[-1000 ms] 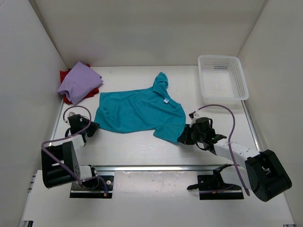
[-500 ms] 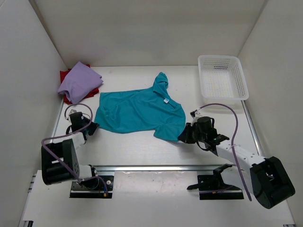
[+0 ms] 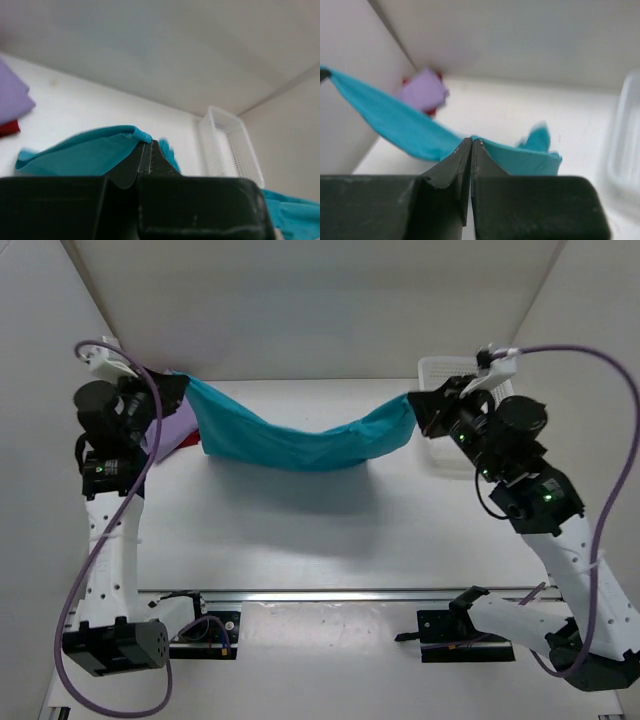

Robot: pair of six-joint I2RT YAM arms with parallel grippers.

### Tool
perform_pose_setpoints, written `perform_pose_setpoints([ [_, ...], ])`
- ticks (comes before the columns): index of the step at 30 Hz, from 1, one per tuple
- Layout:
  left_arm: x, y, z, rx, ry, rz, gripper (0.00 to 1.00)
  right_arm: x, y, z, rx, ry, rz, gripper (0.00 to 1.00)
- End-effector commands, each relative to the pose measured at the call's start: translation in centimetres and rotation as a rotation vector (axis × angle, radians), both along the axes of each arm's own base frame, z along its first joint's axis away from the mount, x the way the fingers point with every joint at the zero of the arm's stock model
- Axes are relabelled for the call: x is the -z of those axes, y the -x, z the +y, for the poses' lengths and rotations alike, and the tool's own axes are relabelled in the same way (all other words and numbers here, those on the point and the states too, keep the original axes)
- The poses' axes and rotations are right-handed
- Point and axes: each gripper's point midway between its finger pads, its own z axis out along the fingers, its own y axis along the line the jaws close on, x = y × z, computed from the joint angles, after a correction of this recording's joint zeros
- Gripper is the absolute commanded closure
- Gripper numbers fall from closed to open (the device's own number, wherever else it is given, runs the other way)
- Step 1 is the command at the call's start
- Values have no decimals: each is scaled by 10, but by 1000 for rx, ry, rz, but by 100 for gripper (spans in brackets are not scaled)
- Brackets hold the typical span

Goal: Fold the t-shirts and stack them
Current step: Flatten out the tshirt

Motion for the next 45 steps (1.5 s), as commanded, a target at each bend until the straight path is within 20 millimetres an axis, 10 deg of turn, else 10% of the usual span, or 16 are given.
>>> perform_pose_setpoints([
  [1,-61,31,-10,78,-23,-94,100,-65,2,-26,147,108,-115,100],
  [6,-131,58,-7,82,-2,-235,100,-178,21,-19,132,81,-309,100],
  [10,-146,59,2,29,-15,-254,100,-212,-1,-35,182,85,-379,100],
  [16,-102,23,8,7,-3,-175,100,-143,-105,-49,7,62,-198,100],
  [23,41,-56,2,4,-7,111,100,-5,-226,-44,-22,178,89,100],
  [26,54,-84,-5,18,-20,156,100,-11,-249,-45,-7,159,70,100],
  [32,-6,-140,-7,23,-2,92,100,-108,-238,-62,56,40,-181,100],
  [37,-87,-135,13,-7,17,-48,100,-186,-194,-77,53,-55,-372,100],
  [45,-72,-117,41,-62,20,-43,100,-144,-191,-62,32,-8,-240,100],
])
